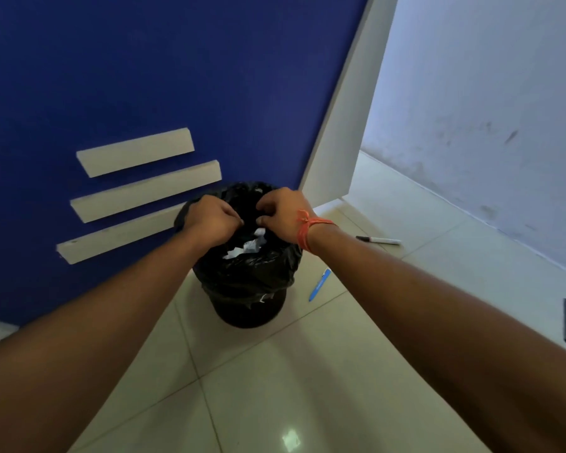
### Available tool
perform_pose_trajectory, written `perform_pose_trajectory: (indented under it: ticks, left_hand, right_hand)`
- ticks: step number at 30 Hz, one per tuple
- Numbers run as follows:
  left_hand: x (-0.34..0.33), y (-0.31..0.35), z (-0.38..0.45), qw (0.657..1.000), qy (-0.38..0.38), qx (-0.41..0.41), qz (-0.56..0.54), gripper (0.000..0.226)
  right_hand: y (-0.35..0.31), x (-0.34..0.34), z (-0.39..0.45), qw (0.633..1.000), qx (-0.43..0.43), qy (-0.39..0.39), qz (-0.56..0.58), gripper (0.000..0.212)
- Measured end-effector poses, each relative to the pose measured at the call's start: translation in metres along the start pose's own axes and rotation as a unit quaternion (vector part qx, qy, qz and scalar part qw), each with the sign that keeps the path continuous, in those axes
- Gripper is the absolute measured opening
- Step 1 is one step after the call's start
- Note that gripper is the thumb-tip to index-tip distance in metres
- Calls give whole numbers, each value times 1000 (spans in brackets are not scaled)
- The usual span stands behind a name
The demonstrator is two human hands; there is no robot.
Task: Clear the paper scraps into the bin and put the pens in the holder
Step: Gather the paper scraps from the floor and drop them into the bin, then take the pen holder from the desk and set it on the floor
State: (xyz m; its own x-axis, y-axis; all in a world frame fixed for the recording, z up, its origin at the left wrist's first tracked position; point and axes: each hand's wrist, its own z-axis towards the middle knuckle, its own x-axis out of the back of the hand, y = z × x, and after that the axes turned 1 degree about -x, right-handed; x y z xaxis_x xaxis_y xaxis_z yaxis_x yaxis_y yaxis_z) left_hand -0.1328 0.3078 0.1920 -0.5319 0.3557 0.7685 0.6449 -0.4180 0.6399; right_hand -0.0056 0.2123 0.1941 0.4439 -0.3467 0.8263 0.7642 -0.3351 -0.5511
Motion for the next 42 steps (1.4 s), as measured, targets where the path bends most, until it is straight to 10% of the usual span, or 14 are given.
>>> perform_pose_trajectory:
  ticks: [6, 20, 31, 42]
  left_hand:
    - [-17, 53, 14, 982, 106, -60, -144, 22]
    - [29, 310, 44, 895, -14, -244, -373, 31]
    - [300, 502, 65, 903, -9, -176, -392, 26]
    - [538, 578, 51, 926, 51, -124, -353, 28]
  right_hand:
    - [32, 43, 4, 963, -81, 123, 227, 39]
    - [49, 300, 2, 849, -93, 390, 344, 44]
    - [-141, 569, 47, 872, -97, 335, 343, 54]
    - [-322, 697, 85, 895, -110, 261, 344, 53]
